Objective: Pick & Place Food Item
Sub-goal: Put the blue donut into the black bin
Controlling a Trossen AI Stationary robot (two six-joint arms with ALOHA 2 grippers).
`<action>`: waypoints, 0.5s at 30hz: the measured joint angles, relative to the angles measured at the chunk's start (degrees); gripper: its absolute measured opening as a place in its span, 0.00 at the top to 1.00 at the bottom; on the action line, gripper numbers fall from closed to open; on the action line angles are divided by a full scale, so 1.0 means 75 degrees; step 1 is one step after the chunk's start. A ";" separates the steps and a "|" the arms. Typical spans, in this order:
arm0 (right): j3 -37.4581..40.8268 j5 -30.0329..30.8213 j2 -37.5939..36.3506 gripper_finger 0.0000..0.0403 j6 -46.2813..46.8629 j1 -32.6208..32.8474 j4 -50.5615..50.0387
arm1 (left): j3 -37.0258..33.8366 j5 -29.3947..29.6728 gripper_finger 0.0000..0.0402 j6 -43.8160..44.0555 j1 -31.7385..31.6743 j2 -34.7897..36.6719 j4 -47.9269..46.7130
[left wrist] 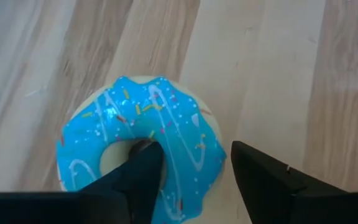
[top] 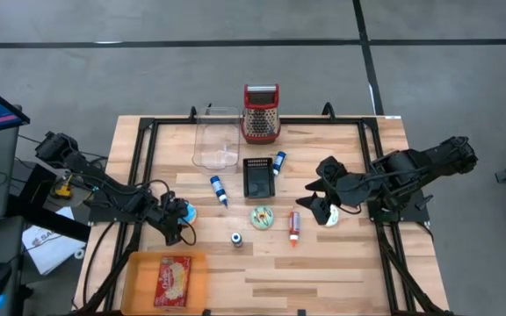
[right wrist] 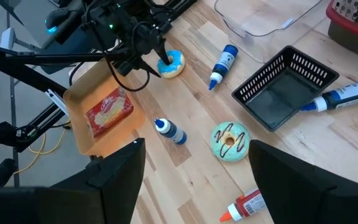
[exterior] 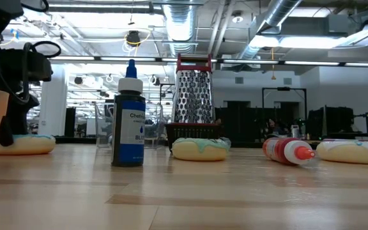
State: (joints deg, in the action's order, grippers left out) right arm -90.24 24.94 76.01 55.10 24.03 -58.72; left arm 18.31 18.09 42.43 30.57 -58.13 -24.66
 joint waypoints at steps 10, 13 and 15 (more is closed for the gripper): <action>0.0000 -0.0043 0.0000 0.31 0.0045 0.0000 0.0000 | -0.0006 0.0003 0.76 0.0406 0.0000 0.0000 -0.0007; 0.0000 -0.0043 0.0000 0.31 0.0051 0.0000 0.0000 | -0.0008 -0.0055 0.82 0.0433 0.0000 0.0001 0.0248; 0.0000 -0.0043 0.0000 0.31 0.0057 0.0000 -0.0003 | 0.0041 -0.0070 0.84 0.0430 0.0000 0.0048 0.0363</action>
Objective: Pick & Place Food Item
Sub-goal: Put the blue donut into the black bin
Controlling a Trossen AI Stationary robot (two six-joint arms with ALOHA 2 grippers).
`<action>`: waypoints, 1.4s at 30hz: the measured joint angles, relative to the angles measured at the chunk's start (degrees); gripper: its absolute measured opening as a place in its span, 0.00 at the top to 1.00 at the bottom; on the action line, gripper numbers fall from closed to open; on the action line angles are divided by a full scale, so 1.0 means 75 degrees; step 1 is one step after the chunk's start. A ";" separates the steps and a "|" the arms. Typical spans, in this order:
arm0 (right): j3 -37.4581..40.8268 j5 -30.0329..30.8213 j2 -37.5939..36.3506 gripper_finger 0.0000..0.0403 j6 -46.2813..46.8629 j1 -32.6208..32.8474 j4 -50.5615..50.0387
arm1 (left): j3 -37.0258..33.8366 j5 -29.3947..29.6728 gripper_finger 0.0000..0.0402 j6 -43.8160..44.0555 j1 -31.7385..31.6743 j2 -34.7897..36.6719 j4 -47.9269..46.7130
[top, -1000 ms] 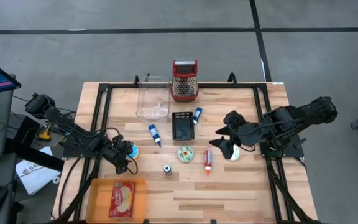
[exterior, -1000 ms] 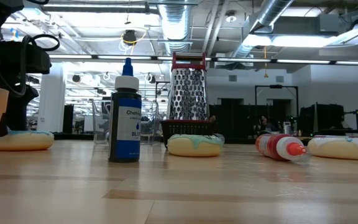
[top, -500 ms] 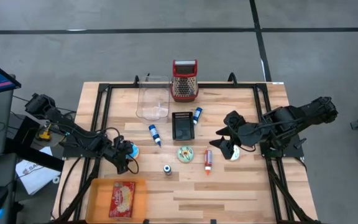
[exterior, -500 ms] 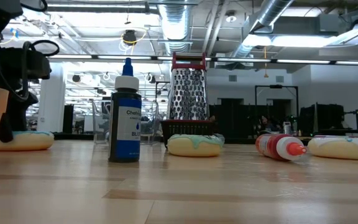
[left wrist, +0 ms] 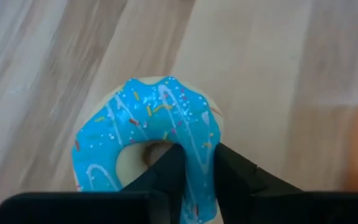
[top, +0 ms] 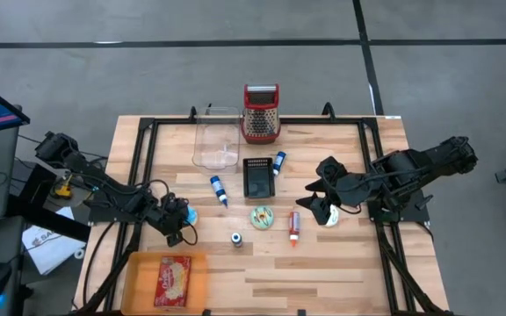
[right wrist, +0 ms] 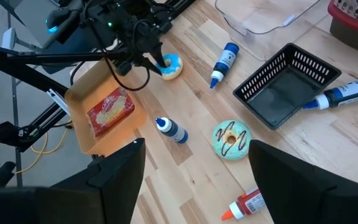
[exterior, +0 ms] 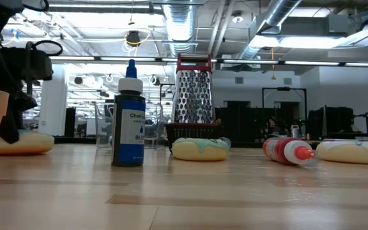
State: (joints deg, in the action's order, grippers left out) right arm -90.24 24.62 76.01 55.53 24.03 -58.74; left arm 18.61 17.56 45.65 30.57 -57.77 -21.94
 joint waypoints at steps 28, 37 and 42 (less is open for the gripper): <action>0.0000 0.0178 -0.0003 0.31 -0.0015 0.0160 0.0039 | 0.4515 -0.2907 0.81 -0.4611 -0.3642 -0.3046 0.1794; 0.0000 0.0393 -0.0003 0.31 0.0403 0.0578 -0.0133 | 0.6120 -0.5082 0.81 -0.5583 -0.4999 -0.4911 0.1287; -0.0003 0.0416 -0.0006 0.31 0.0470 0.0705 -0.0123 | 0.6635 -0.5553 0.75 -0.5930 -0.5338 -0.5606 0.0899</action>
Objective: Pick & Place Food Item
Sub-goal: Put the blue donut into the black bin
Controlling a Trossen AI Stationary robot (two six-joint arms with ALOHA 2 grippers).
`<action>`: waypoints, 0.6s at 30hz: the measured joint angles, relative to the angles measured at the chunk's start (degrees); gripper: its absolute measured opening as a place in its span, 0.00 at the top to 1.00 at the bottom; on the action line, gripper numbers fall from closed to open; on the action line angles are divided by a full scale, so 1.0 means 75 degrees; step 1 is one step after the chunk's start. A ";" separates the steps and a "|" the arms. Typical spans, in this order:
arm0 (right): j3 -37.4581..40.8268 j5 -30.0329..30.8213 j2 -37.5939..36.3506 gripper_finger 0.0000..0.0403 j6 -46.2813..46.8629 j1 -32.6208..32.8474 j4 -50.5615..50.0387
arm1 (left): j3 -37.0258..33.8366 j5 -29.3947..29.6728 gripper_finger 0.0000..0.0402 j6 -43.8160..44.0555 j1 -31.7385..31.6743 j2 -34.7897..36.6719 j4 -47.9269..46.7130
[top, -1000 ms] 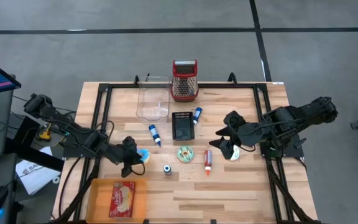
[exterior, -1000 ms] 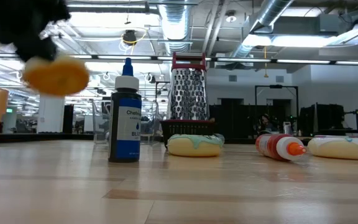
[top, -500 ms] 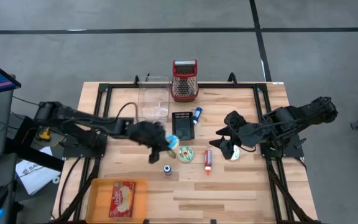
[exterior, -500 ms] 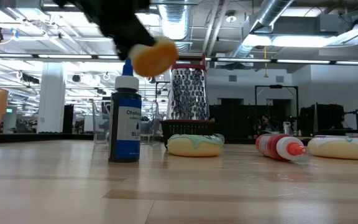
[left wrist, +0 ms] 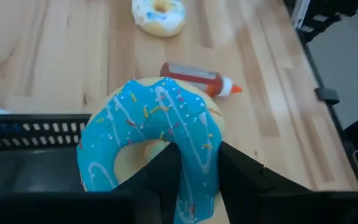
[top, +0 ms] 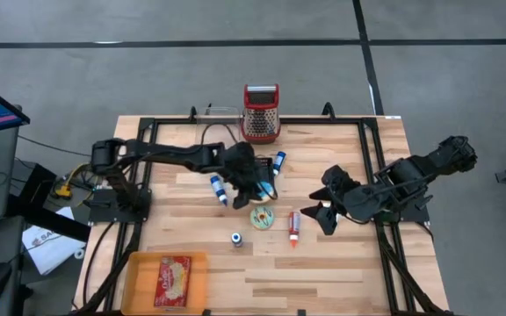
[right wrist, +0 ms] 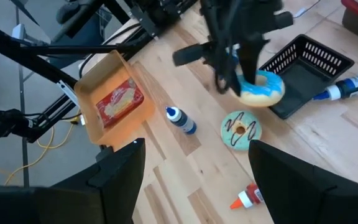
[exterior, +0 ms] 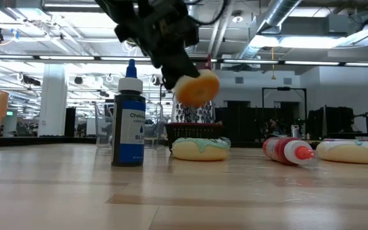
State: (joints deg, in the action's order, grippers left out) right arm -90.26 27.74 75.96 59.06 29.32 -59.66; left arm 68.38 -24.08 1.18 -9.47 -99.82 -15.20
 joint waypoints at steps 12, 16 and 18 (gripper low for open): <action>0.0000 -0.0011 0.0003 0.31 0.0063 -0.0001 -0.0023 | 0.0155 -0.0001 0.65 -0.0540 -0.0394 -0.0641 -0.0412; 0.0000 -0.0011 0.0003 0.31 0.0066 -0.0003 -0.0021 | 0.0155 -0.0054 0.65 -0.0675 -0.0392 -0.0629 -0.0429; 0.0000 -0.0005 0.0003 0.31 0.0066 -0.0003 -0.0020 | 0.0155 -0.0054 0.65 -0.0706 -0.0392 -0.0629 -0.0432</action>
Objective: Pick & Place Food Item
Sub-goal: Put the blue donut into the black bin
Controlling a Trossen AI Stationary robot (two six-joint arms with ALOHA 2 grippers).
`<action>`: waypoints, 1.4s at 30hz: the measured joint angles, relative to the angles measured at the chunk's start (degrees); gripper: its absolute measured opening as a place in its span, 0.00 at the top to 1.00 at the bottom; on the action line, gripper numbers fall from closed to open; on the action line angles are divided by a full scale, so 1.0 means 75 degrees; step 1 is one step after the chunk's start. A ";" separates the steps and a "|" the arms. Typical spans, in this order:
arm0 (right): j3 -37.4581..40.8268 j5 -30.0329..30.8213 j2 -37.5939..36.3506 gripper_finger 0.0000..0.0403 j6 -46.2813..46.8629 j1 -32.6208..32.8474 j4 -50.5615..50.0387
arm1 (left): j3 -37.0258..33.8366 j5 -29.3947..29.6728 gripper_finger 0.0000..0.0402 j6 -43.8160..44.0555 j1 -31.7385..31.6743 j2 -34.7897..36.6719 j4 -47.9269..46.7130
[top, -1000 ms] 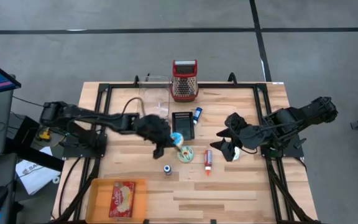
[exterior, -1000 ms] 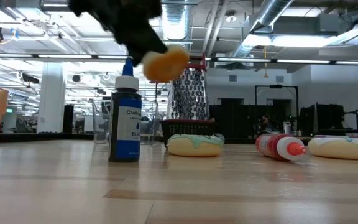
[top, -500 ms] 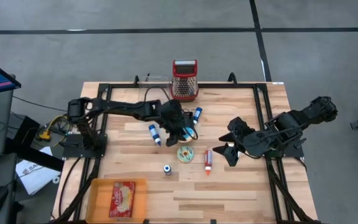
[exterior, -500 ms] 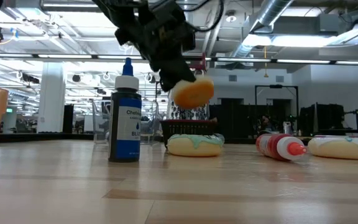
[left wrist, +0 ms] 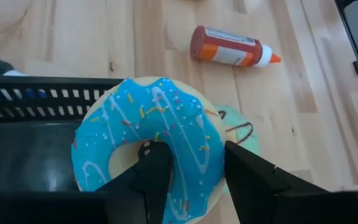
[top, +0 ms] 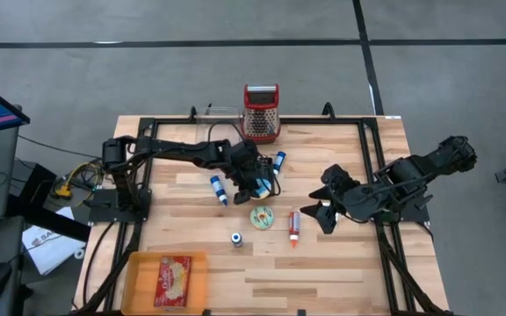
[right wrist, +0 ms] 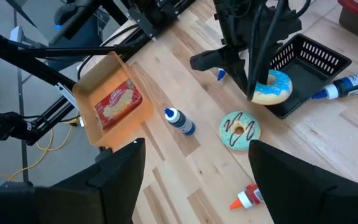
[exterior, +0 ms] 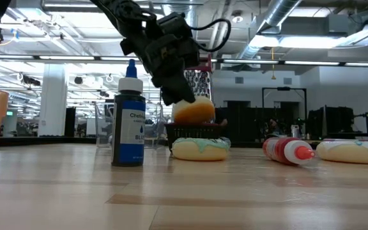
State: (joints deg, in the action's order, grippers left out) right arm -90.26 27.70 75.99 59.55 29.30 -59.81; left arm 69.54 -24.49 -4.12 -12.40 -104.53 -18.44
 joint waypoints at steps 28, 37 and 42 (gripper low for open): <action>0.0000 0.0090 0.0000 0.31 0.0073 0.0052 0.0038 | 0.0000 -0.0003 0.57 -0.0419 0.0000 -0.0143 0.0001; 0.0000 0.0093 0.0000 0.31 0.0073 0.0052 0.0041 | 0.0000 0.0011 0.50 -0.0478 0.0000 -0.0143 0.0059; 0.0000 0.0098 0.0000 0.31 0.0071 0.0052 0.0038 | 0.0000 0.0086 0.51 -0.0615 0.0000 -0.0143 0.0062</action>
State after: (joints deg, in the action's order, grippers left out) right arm -90.26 28.44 75.99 60.08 29.69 -59.53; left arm 69.54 -23.84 -8.73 -12.40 -105.60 -17.98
